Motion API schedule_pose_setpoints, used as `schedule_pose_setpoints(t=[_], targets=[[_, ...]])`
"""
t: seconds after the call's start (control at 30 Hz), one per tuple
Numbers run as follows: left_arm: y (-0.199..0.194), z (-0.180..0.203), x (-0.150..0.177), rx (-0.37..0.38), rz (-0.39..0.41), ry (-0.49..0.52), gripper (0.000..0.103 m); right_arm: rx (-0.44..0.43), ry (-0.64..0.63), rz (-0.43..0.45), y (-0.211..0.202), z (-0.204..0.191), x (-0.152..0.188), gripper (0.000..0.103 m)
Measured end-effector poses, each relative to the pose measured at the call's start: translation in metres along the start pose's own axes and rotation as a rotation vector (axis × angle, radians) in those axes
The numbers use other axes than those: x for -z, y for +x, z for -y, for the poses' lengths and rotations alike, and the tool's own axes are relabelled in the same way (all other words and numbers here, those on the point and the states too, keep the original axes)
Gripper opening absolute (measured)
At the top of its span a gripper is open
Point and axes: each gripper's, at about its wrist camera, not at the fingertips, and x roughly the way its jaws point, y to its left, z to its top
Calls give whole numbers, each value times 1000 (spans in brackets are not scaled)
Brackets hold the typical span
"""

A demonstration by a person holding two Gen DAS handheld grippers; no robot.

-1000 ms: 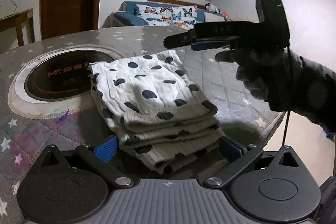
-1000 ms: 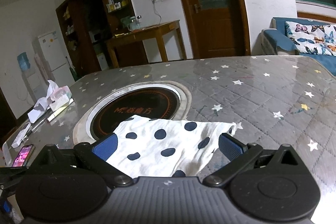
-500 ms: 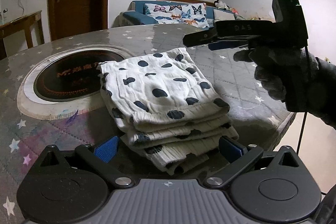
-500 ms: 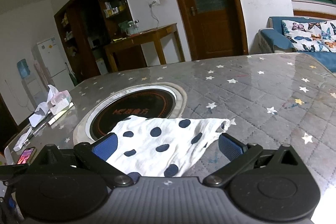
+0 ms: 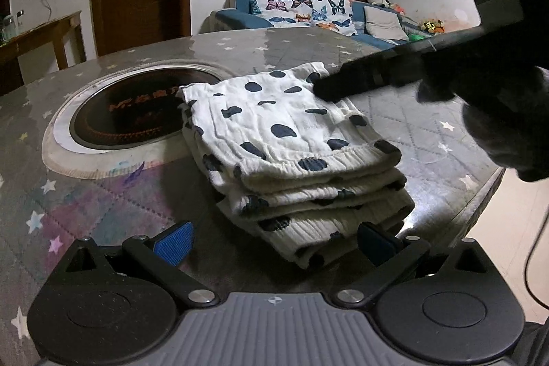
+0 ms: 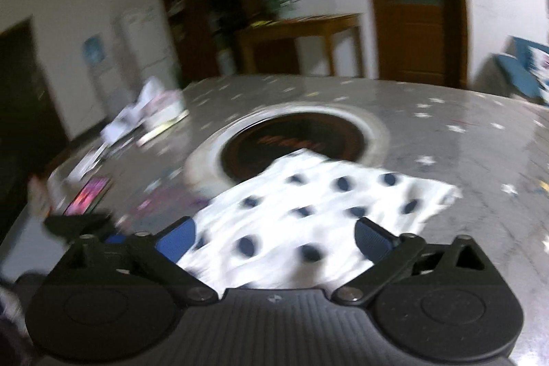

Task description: Fold clothes

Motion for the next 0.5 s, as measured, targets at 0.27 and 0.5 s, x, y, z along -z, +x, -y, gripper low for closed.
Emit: schedule_pose_setpoints(t=[0.27, 0.5], targets=[[-1, 2, 5, -9, 4, 6, 102, -111, -210, -133, 3, -53, 11, 63], [-8, -3, 8, -27, 23, -10, 100, -74, -308, -194, 15, -62, 22, 38]])
